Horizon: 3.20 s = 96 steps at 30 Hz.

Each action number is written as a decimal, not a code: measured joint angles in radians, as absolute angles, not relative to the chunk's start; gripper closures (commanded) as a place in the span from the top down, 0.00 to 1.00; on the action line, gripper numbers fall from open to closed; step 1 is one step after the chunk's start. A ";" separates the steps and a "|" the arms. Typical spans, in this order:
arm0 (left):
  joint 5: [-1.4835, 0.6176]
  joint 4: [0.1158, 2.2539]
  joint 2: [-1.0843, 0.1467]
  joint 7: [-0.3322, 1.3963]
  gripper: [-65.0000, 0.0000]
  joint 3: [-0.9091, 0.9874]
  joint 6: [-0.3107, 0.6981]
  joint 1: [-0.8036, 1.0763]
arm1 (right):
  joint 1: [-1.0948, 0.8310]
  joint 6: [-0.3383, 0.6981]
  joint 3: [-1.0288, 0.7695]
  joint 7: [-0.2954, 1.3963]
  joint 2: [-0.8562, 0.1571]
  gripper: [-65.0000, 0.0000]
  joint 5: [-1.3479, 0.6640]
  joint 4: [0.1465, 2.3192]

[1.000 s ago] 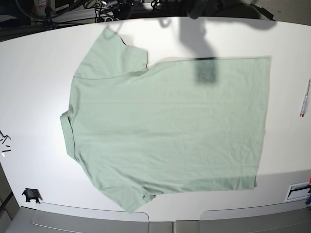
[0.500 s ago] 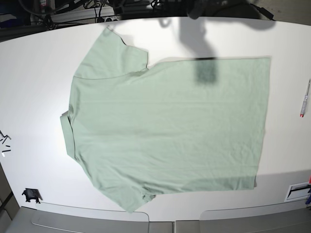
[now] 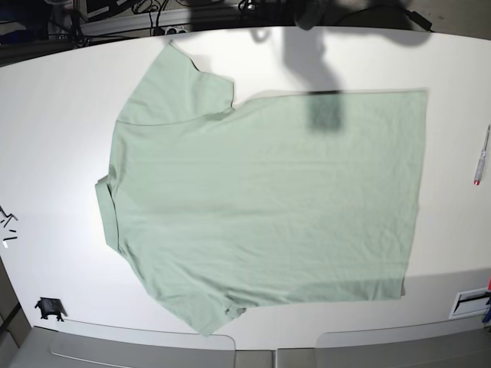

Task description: Fold the T-shirt properly

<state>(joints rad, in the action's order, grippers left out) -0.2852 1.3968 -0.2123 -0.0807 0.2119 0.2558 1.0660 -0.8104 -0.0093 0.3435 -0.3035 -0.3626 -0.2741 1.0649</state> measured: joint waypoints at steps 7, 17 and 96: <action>-0.285 1.704 -0.299 -0.035 0.00 0.215 0.254 1.242 | -1.082 -0.026 0.187 -0.292 -0.448 0.00 -0.308 1.516; -0.343 2.017 -0.302 0.107 0.00 0.359 0.353 1.288 | -1.121 0.022 -0.147 -0.072 -0.510 0.00 -0.513 1.993; -0.602 2.067 -0.244 0.187 0.37 0.471 0.559 1.108 | -0.429 0.300 -0.381 0.241 -0.285 0.34 -0.786 1.420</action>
